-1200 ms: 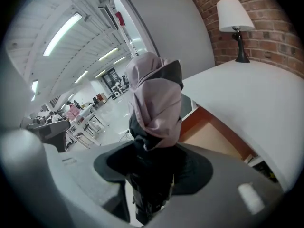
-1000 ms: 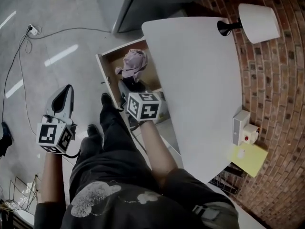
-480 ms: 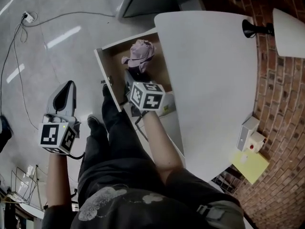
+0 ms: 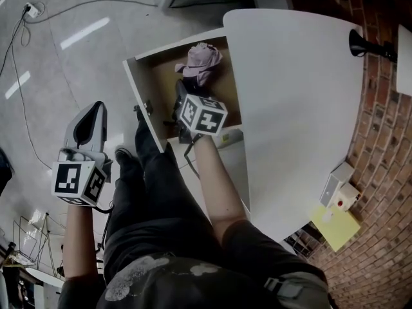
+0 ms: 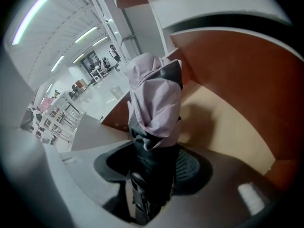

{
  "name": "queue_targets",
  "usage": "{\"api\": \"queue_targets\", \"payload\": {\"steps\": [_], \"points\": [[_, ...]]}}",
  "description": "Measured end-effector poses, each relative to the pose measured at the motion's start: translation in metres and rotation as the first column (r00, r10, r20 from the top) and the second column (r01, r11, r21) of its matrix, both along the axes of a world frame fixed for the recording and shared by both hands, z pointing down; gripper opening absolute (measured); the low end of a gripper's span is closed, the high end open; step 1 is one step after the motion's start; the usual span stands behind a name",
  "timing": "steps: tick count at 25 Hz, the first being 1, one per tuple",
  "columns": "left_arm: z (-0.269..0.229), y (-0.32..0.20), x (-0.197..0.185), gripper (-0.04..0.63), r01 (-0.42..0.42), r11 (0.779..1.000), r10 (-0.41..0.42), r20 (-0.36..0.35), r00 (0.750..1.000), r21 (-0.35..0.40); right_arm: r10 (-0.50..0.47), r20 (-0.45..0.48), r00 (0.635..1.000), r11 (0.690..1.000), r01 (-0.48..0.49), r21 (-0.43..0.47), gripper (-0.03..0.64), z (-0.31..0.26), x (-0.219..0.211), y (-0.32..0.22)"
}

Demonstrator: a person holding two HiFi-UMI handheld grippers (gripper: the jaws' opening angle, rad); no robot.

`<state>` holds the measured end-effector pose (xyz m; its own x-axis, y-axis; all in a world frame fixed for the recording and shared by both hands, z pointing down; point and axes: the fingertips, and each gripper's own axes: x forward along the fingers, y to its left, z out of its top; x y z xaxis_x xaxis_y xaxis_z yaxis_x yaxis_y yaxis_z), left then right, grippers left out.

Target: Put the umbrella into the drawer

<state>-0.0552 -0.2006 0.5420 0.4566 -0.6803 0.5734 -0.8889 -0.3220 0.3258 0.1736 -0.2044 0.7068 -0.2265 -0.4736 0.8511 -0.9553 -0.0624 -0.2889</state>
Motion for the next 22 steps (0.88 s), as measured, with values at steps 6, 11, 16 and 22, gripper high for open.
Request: {"api": "queue_targets", "payload": {"steps": [6, 11, 16, 22], "points": [[0.009, -0.003, -0.007, 0.011, 0.017, 1.0, -0.017, -0.008, 1.0, -0.009, 0.006, -0.045, 0.999, 1.0, -0.007, -0.024, 0.233, 0.021, 0.002, -0.001], [0.02, 0.001, -0.016, 0.011, 0.031, 0.999, -0.032, -0.007, 0.999, -0.039, 0.008, -0.071, 0.997, 0.999, -0.012, -0.043, 0.233, 0.031, 0.003, 0.003], [0.023, 0.003, -0.019, 0.011, 0.036, 0.998, -0.037, -0.013, 0.999, -0.043, 0.049, -0.088, 0.995, 0.995, -0.057, -0.083, 0.233, 0.042, 0.009, 0.007], [0.021, 0.003, -0.024, 0.011, 0.052, 0.998, -0.052, -0.008, 0.999, -0.039, 0.04, -0.132, 0.99, 0.992, -0.055, -0.111, 0.235, 0.045, 0.012, 0.008]]}}
